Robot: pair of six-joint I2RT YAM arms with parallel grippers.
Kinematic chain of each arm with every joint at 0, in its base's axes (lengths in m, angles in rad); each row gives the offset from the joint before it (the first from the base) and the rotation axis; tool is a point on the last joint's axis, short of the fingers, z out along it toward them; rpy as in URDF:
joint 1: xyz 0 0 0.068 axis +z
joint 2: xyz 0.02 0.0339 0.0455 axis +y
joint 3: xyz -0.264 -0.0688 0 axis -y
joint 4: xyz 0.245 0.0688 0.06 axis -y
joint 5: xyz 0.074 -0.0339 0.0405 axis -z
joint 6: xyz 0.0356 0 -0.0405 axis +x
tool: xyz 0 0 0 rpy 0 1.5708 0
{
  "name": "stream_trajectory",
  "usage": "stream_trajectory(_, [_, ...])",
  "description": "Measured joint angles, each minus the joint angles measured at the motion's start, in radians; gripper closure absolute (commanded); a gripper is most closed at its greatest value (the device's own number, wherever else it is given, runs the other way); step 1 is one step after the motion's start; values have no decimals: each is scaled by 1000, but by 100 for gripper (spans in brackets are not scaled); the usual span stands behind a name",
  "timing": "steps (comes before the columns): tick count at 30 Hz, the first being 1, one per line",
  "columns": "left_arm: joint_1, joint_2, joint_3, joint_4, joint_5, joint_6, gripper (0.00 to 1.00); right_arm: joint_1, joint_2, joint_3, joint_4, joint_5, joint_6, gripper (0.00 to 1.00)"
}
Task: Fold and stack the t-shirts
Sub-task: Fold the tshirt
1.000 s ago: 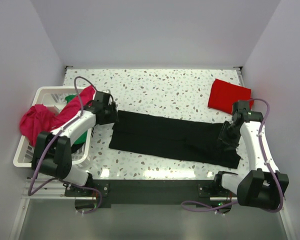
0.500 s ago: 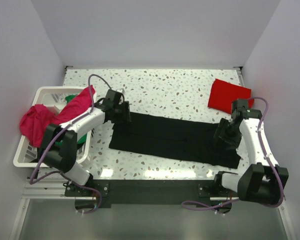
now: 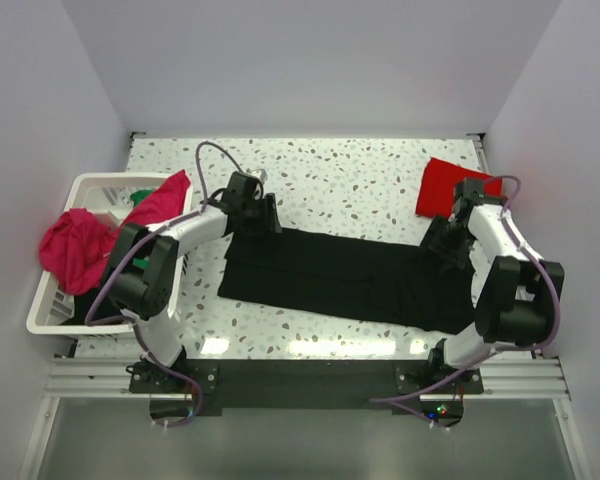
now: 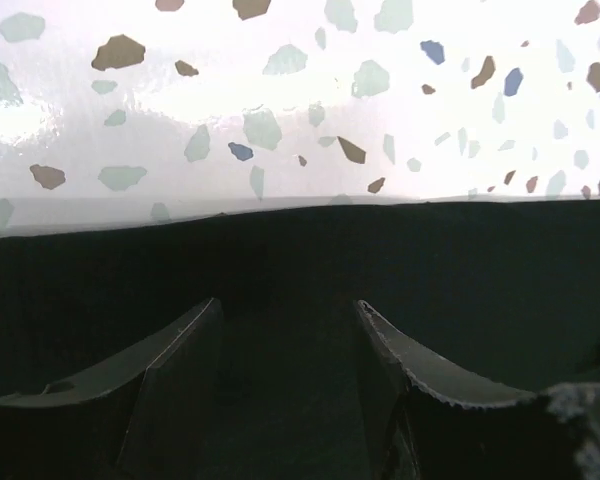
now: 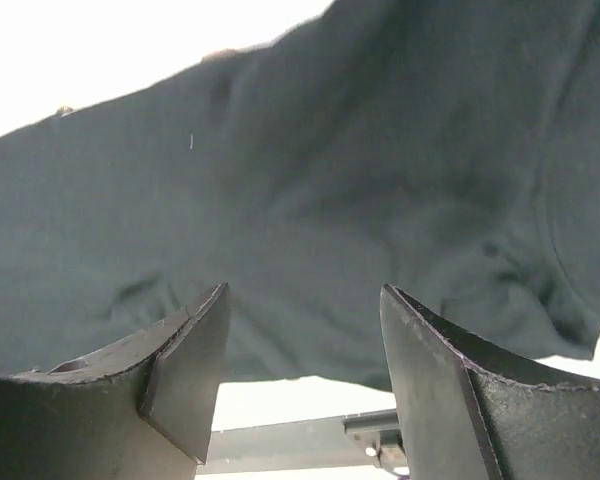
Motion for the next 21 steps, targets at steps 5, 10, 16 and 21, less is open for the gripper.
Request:
stream_trajectory(5, [0,27,-22,3,-23,-2,40,0,138,9,67,2,0,35])
stream_trajectory(10, [1,8,-88,24,-62,-21,39,1,259,39,97,3,0,35])
stream_trajectory(16, [0,-76,-191,40,-107,-63,37,32,354,150,67,10,3,35])
stream_trajectory(21, [0,-190,-302,5,-152,-113,36,100,418,244,53,24,3,35])
